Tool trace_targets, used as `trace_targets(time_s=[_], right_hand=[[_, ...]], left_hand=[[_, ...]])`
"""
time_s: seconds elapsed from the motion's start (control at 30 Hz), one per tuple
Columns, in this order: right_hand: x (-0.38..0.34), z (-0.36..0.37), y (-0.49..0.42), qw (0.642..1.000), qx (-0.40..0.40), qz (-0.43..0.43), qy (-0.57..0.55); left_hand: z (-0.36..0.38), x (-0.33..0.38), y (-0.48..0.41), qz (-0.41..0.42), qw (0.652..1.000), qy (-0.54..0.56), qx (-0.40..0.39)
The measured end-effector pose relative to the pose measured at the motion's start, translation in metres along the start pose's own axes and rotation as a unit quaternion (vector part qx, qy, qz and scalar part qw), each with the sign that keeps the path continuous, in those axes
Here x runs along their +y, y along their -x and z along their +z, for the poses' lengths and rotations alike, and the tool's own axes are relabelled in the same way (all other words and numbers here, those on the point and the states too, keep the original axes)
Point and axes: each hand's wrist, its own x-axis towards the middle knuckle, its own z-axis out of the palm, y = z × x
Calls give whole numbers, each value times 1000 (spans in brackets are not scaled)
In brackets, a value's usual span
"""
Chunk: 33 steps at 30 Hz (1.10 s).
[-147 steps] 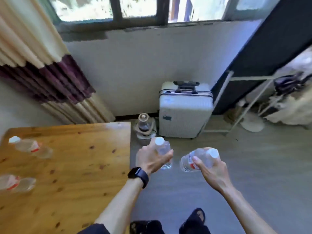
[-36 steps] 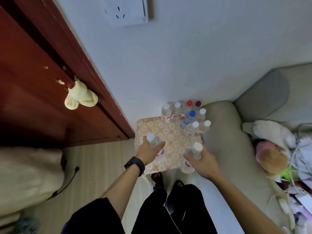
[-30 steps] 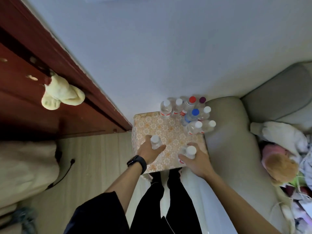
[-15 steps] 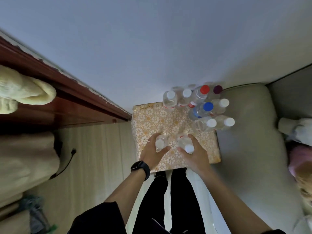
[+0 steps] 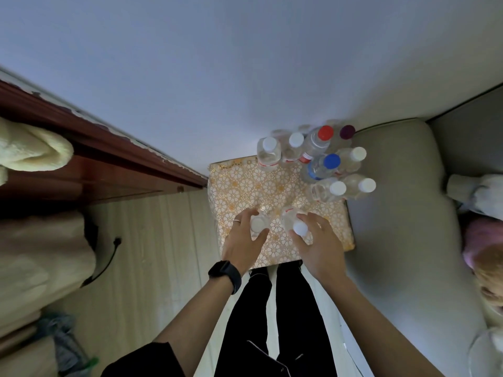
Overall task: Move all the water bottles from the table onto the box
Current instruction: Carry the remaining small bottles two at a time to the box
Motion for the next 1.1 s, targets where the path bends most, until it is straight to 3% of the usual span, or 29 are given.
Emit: trace_targets(time_s=[0.17,0.37,0.83,0.97,1.1], right_hand=[[-6,-4,-7,996,-3,-28,83],[-14,-24,-26,998,-29,9,50],[-55,-57,-113,984,-30,-61,166],[-51,-54,-120,976,-45,-83,198],[-59,-56,-123,968,-70,-76,230]], left_hand=[[-1,0,-2,-7,999,-27,-16],[-9,13,-19,-25,999,-39,-8],[-7,72,-102,60,997,-44,5],[2,67,-102,49,998,-2,34],[10,61,-97,-17,994,92,60]])
